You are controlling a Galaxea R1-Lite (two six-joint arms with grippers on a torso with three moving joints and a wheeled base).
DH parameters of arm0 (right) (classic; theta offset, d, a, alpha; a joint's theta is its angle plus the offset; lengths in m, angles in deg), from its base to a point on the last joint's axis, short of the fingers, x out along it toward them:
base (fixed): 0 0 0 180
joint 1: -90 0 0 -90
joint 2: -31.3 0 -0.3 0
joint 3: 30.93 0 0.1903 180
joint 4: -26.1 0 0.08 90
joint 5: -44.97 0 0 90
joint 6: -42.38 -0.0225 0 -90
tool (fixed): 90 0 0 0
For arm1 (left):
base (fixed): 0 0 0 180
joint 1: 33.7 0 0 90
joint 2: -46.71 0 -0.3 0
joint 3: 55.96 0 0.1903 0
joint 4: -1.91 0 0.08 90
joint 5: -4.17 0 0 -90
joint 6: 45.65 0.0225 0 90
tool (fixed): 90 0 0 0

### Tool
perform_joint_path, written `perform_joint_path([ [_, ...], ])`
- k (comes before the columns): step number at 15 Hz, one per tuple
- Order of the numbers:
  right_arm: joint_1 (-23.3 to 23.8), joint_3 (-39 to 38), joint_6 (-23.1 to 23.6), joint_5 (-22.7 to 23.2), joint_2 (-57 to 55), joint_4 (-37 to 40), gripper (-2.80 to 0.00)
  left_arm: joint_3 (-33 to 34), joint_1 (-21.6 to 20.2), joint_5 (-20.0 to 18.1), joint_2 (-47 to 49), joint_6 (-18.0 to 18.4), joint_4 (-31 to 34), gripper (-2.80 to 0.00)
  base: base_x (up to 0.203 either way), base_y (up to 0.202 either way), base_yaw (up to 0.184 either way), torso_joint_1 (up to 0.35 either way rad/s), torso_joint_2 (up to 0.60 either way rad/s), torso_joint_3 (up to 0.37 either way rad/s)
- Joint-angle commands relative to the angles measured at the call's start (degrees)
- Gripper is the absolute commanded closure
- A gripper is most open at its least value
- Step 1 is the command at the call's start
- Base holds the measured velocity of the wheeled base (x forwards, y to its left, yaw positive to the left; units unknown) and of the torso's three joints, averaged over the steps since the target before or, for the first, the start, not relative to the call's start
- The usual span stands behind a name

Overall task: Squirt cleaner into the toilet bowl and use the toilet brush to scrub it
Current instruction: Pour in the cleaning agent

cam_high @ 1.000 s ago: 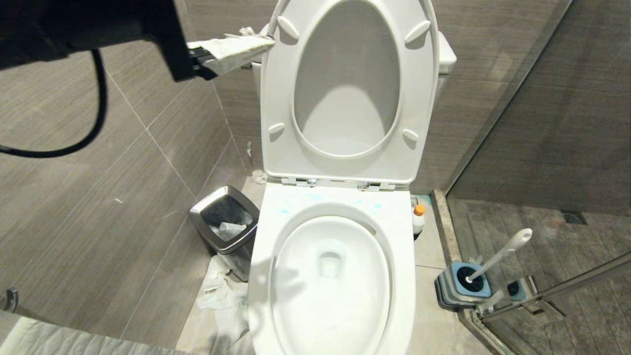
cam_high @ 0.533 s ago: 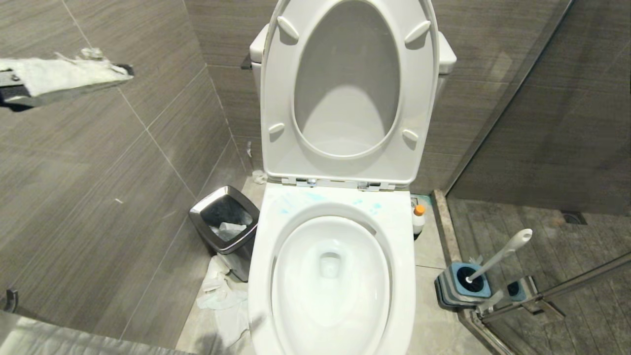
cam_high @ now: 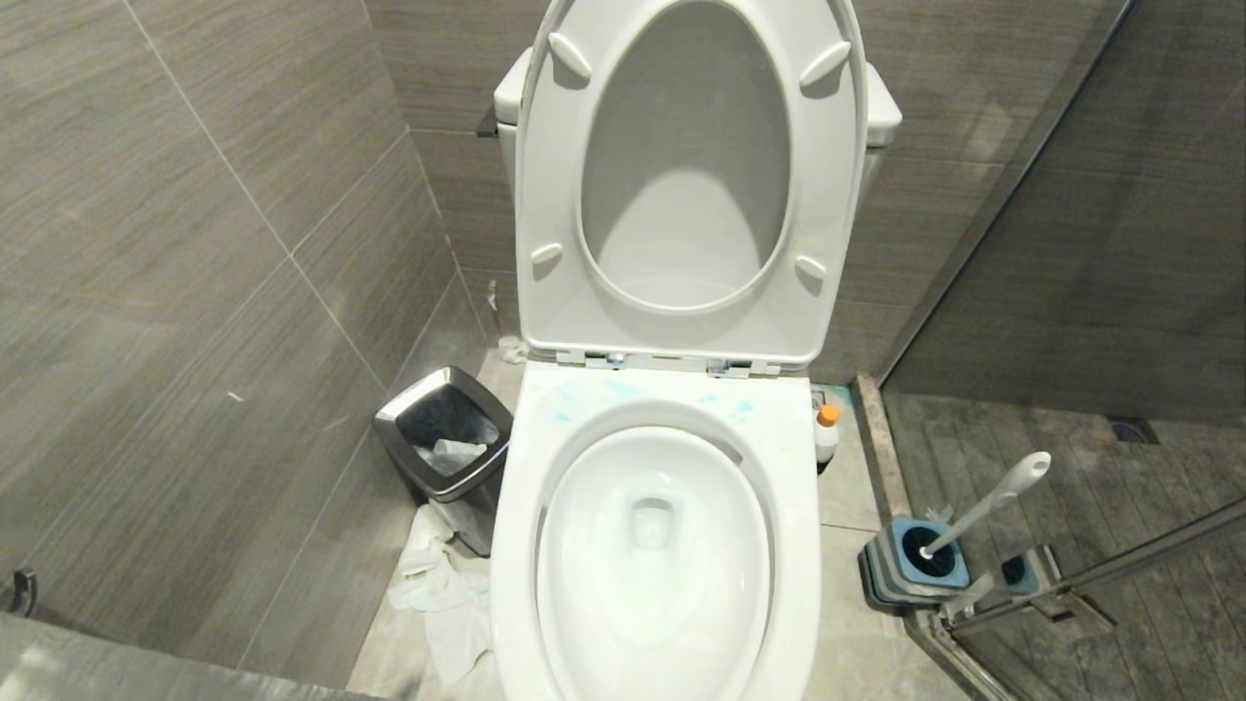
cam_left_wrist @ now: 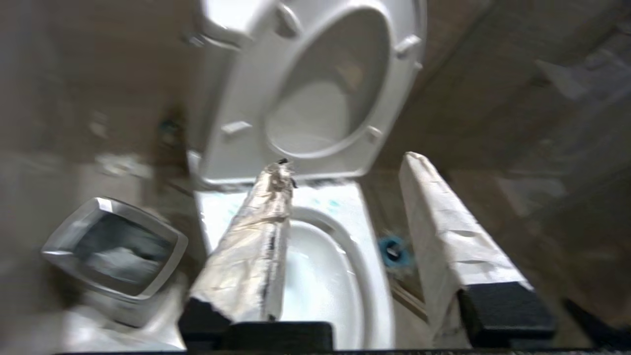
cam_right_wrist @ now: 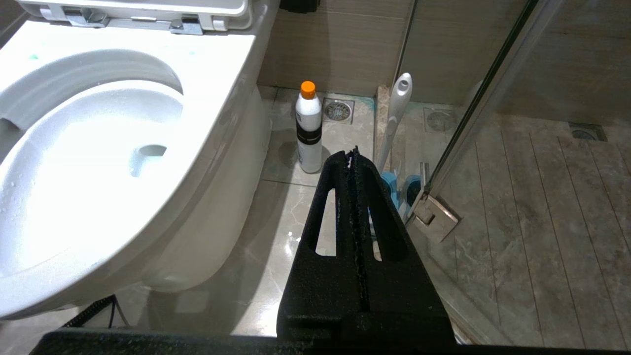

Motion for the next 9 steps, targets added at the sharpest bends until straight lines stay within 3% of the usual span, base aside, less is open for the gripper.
perform_joint_path([
  [1,0.0,-1.4,0.0,0.0,-0.1,0.0,0.0,-1.5,0.0,6.0,-3.5,3.4,0.0,0.0,0.0,0.0,0.0,0.0,0.0,0.0],
  [5,0.0,-1.4,0.0,0.0,0.0,0.0,0.0,-5.2,-0.1,16.0,-6.6,9.9,0.0,0.0,0.0,0.0,0.0,0.0,0.0,0.0],
  [9,0.0,-1.4,0.0,0.0,-0.1,0.0,0.0,-5.2,-1.5,19.4,-8.5,11.8,0.0,0.0,0.0,0.0,0.0,0.0,0.0,0.0],
])
